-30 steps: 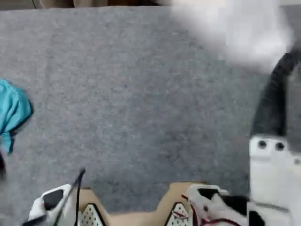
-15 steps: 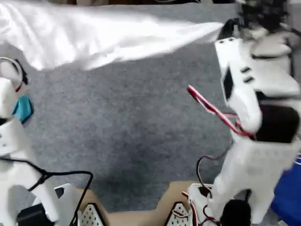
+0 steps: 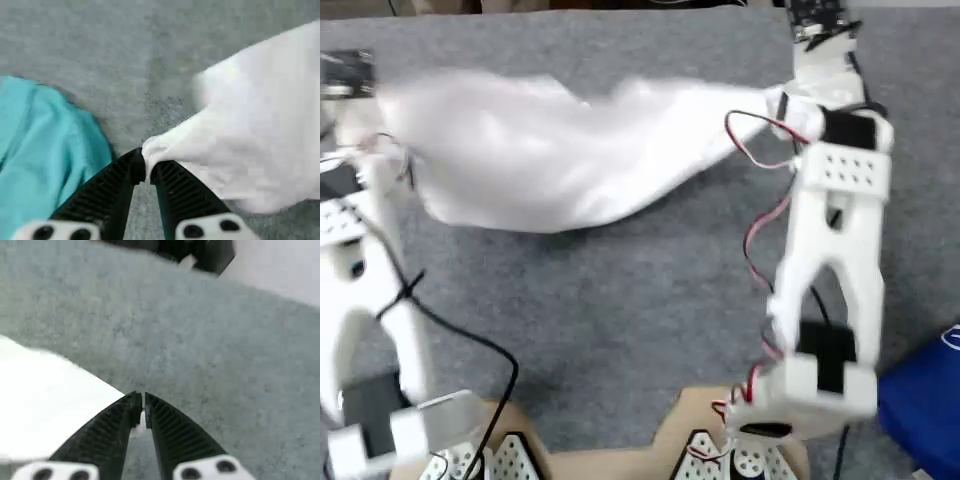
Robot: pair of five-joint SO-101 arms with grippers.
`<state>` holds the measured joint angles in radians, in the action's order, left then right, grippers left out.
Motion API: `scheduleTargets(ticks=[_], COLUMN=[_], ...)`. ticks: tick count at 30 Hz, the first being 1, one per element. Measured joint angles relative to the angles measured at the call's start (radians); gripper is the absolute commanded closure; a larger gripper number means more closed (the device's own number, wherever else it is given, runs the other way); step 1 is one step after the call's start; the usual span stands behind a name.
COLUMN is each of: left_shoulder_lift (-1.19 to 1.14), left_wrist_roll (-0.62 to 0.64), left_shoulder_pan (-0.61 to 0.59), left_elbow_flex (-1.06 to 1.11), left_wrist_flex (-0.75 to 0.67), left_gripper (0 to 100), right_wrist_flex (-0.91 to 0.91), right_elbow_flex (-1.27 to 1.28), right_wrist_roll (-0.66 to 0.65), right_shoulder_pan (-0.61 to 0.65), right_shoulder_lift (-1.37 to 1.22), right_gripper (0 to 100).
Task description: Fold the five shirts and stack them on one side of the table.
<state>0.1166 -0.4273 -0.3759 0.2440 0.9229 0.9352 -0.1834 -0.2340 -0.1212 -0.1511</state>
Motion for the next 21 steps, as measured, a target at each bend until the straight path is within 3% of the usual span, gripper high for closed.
scheduleTargets(ticks=[3, 9, 13, 16, 21], left_shoulder_lift=[-0.163, -0.382, -0.5, -0.597, -0.718], left_wrist_roll=[-0.011, 0.002, 0.038, 0.103, 0.245], left_shoulder_pan=[0.02, 0.023, 0.031, 0.057, 0.133], left_elbow_flex=[-0.133, -0.626, -0.954, -1.145, -1.427], left_wrist_flex=[0.058, 0.437, 0.609, 0.62, 0.528], left_gripper=[98, 98, 98, 98, 98], right_wrist_flex=[0.11, 0.436, 0.562, 0.551, 0.385], right_elbow_flex=[-0.176, -0.655, -0.93, -1.045, -1.238], right_wrist_roll=[0.0, 0.0, 0.0, 0.0, 0.003], right_shoulder_pan=[0.005, 0.035, 0.035, 0.064, 0.117], right_shoulder_lift=[-0.144, -0.331, -0.451, -0.559, -0.64], right_gripper=[99.4, 99.4, 99.4, 99.5, 99.5])
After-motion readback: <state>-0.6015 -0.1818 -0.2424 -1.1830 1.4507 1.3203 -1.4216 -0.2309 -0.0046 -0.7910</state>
